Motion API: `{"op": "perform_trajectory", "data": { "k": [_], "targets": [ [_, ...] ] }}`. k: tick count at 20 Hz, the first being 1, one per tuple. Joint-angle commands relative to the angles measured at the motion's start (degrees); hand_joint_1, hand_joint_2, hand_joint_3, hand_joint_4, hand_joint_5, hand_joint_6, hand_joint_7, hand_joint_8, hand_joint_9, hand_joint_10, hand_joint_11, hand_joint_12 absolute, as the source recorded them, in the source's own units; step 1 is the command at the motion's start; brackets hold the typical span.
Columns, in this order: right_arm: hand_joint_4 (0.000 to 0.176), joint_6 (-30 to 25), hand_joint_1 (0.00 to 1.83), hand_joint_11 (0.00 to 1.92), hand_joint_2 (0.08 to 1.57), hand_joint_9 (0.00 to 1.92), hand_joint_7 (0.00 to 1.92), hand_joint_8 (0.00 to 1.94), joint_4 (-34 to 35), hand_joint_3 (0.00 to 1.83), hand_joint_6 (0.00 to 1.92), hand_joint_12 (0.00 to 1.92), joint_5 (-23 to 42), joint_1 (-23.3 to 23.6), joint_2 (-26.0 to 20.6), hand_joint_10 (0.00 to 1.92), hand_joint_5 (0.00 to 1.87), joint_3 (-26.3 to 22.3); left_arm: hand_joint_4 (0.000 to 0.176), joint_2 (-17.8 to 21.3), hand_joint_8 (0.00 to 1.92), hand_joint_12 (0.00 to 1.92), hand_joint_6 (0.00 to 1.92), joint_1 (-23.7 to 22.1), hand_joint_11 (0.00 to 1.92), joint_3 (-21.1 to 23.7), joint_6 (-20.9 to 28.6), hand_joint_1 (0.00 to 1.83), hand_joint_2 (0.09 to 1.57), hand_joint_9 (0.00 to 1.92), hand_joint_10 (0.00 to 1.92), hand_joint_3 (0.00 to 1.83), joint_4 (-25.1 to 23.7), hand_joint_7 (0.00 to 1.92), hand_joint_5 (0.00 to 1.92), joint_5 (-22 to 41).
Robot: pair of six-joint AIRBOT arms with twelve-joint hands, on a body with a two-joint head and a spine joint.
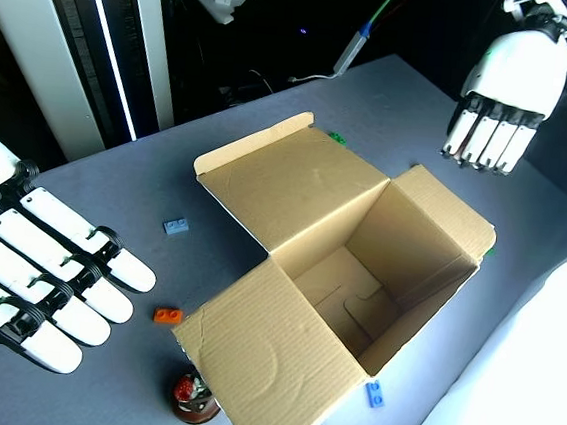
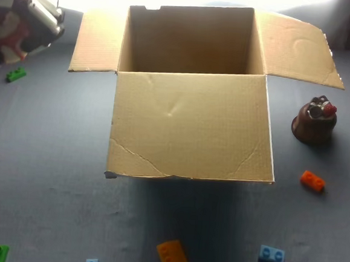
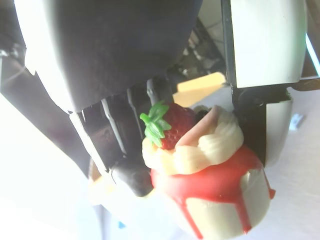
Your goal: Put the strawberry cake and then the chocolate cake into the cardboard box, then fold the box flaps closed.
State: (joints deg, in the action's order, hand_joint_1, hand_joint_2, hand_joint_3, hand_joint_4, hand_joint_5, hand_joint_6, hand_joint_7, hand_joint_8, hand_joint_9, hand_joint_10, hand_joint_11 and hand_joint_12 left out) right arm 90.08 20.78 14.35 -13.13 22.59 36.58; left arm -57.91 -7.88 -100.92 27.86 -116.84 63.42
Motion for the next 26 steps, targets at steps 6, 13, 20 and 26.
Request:
{"op": "perform_trajectory", "data": {
  "k": [6, 13, 20, 26],
  "targets": [
    [0.003, 0.36, 0.99, 0.0, 1.0, 0.07, 0.07, 0.0, -0.42, 0.0, 0.0, 0.34, 7.05, 0.42, -0.82, 0.0, 0.0, 0.13, 0.0, -3.6, 1.56, 1.8, 1.61, -4.07, 0.51, -2.32, -0.13, 1.3, 1.29, 0.61, 1.6, 0.02, 2.15, 0.57, 0.68, -0.72],
    [0.007, 0.32, 1.02, 0.0, 0.99, 0.08, 0.06, 0.0, -0.41, 0.0, 0.0, 0.22, 7.25, 0.11, -0.57, 0.0, 0.0, 0.13, 0.0, -8.88, 1.54, 1.78, 1.55, -6.85, 0.53, -3.26, -0.13, 1.31, 1.28, 0.62, 1.59, 0.01, 0.97, 0.59, 0.71, -0.79],
    [0.011, 0.34, 0.95, 0.0, 1.03, 0.08, 0.05, 0.0, 2.74, 0.01, 0.0, 0.26, 11.39, -2.16, 0.13, 0.0, 0.0, 0.31, 0.0, -12.72, 1.57, 1.8, 1.6, -6.88, 0.54, -1.92, 0.03, 1.3, 1.29, 0.61, 1.62, 0.01, 0.55, 0.57, 0.68, -1.34],
    [0.014, -4.41, 0.95, 0.0, 1.03, 0.09, 0.07, 0.0, 3.86, 0.01, 0.0, 0.32, 6.4, -1.8, 0.97, 0.0, 0.0, 3.68, 0.0, -16.48, 1.6, 1.8, 1.63, -6.03, 0.53, -2.06, -0.39, 1.29, 1.3, 0.6, 1.63, 0.01, 0.12, 0.55, 0.66, -2.63]
  ]
}}
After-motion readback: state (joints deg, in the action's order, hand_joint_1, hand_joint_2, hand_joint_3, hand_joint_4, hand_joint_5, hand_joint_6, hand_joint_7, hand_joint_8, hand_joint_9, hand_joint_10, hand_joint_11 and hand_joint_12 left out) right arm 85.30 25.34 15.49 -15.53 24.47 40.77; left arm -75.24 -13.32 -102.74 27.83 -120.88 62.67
